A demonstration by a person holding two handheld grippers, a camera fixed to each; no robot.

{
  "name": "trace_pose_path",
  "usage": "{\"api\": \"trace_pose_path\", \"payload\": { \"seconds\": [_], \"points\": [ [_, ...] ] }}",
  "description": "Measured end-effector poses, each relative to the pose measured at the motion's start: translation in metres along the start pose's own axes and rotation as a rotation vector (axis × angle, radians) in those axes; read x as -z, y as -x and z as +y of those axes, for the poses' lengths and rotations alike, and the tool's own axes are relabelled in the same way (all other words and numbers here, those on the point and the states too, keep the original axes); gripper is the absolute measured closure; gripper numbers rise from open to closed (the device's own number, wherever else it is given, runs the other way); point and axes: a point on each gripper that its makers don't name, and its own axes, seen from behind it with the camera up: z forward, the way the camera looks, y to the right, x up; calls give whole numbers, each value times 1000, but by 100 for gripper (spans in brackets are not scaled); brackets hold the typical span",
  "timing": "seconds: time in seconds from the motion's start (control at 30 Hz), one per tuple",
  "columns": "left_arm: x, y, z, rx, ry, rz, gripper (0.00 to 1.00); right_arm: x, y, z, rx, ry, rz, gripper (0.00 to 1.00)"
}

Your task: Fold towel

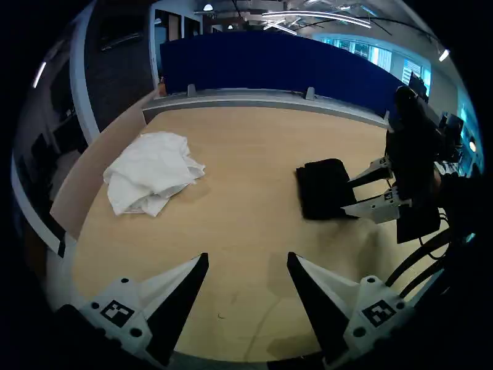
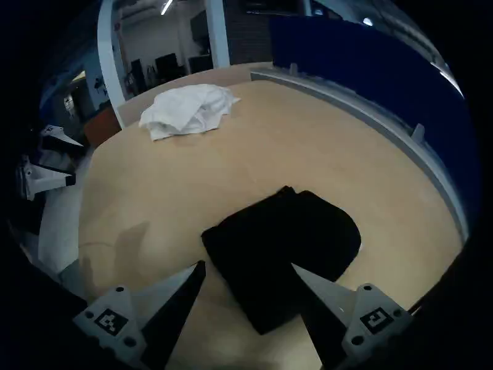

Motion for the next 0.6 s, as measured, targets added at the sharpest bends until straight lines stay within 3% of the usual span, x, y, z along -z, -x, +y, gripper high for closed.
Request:
{"api": "trace_pose_path", "payload": {
  "seconds": [0.37,0.6],
  "points": [
    [1,-3,0,-4,-3,2,5,23,38,21,-45,64,-40,3],
    [-2,-2,2,-7,1,1,5,24,66,22,-56,83,-83,3]
  ]
}}
